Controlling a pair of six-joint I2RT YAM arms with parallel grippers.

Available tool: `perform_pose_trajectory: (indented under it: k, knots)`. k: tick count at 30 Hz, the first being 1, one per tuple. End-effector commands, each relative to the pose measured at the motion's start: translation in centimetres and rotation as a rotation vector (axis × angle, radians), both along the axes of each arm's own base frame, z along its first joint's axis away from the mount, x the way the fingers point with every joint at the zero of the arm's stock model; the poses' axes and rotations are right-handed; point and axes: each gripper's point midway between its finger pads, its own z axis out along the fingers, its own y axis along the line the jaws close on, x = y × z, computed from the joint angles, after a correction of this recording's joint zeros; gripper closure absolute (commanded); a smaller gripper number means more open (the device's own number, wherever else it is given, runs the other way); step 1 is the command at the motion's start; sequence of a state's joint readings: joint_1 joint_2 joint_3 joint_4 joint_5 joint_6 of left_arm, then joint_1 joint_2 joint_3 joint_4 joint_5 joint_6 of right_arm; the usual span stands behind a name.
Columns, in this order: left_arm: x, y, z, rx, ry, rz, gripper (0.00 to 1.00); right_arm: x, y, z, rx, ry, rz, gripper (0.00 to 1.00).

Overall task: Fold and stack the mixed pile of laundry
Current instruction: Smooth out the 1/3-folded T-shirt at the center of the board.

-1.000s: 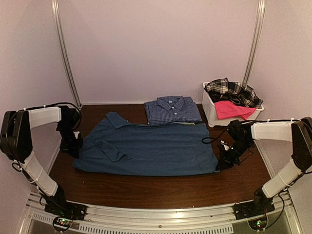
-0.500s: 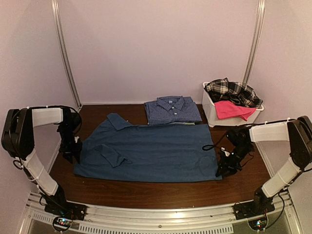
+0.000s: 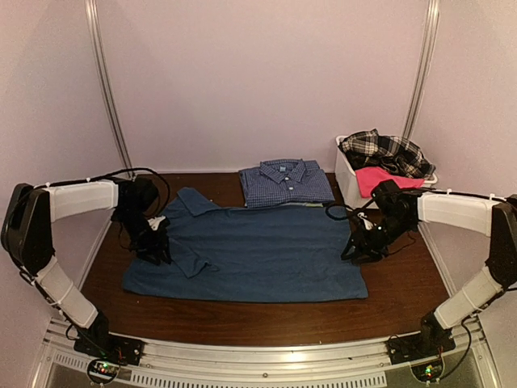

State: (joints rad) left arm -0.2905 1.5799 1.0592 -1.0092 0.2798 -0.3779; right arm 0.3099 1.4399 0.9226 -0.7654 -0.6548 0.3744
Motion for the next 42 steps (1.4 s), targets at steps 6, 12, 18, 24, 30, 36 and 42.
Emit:
perform_pose_trajectory:
  k: [6, 12, 18, 24, 30, 36, 42]
  knots:
    - [1.4, -5.0, -1.5, -0.266, -0.026, 0.015, 0.67, -1.8, 3.7, -4.8, 0.075, 0.104, 0.062, 0.64]
    - [1.1, -6.0, -3.6, -0.320, -0.005, 0.065, 0.53, -3.4, 2.5, -7.1, 0.021, 0.158, 0.050, 0.65]
    - [2.5, -7.5, -3.9, -0.352, -0.031, 0.073, 0.51, -3.5, 2.3, -7.4, 0.011, 0.160, 0.045, 0.66]
    - [5.2, -10.1, -3.6, -0.383, -0.058, 0.041, 0.51, -3.8, 2.0, -8.0, -0.011, 0.176, 0.046, 0.66]
    - [10.9, -12.2, -0.9, -0.395, -0.150, 0.004, 0.51, -4.0, 1.8, -8.0, -0.019, 0.180, 0.049, 0.66]
    - [12.2, -11.2, 0.2, -0.260, -0.141, -0.105, 0.51, -3.9, 1.6, -7.7, -0.032, 0.172, 0.055, 0.66]
    - [14.6, -11.9, 1.7, -0.280, -0.238, -0.104, 0.45, -4.2, 1.5, -7.8, -0.039, 0.181, 0.064, 0.66]
